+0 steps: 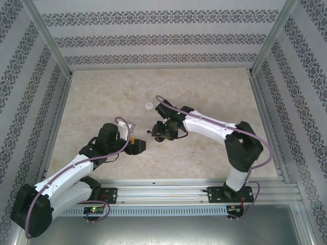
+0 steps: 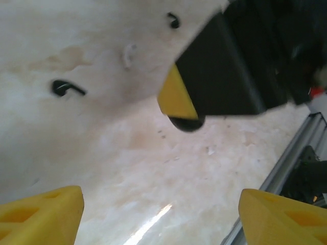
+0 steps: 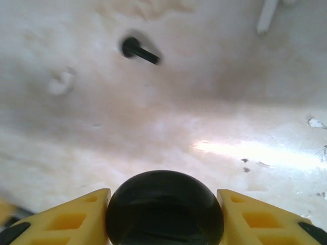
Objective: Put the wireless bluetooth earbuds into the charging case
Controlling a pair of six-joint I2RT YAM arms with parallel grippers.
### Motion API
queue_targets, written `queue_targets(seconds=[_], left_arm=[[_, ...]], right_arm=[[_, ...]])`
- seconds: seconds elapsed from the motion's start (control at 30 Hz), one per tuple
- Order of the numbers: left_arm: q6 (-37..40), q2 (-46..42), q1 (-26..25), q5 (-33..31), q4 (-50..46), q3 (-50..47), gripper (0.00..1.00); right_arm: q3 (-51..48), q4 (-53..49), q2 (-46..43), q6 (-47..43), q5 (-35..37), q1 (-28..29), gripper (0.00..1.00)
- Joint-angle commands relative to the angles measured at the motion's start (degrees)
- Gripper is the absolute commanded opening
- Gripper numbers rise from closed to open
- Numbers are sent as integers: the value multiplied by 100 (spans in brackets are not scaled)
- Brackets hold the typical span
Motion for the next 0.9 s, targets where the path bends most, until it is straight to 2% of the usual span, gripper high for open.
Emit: queue_targets(seconds=[0.0, 0.13, 0.4, 0.67, 0.87], left_arm=[[-143, 72, -307, -251, 1078, 9, 78], [-78, 402, -498, -418, 1486, 300, 76], [-354, 848, -858, -722, 2910, 497, 70], [-516, 1003, -1103, -902, 3518, 487, 65], [-951, 1272, -1104, -906, 3982, 512, 51]], right_arm=[[-50, 173, -491, 247, -195, -74, 39], [-54, 221, -938, 396, -223, -105, 39], [-261, 580, -1643, 815, -294, -180, 39], [-535, 793, -1906, 1020, -311, -253, 39], [-770, 1086, -2010, 1236, -417, -246, 39]])
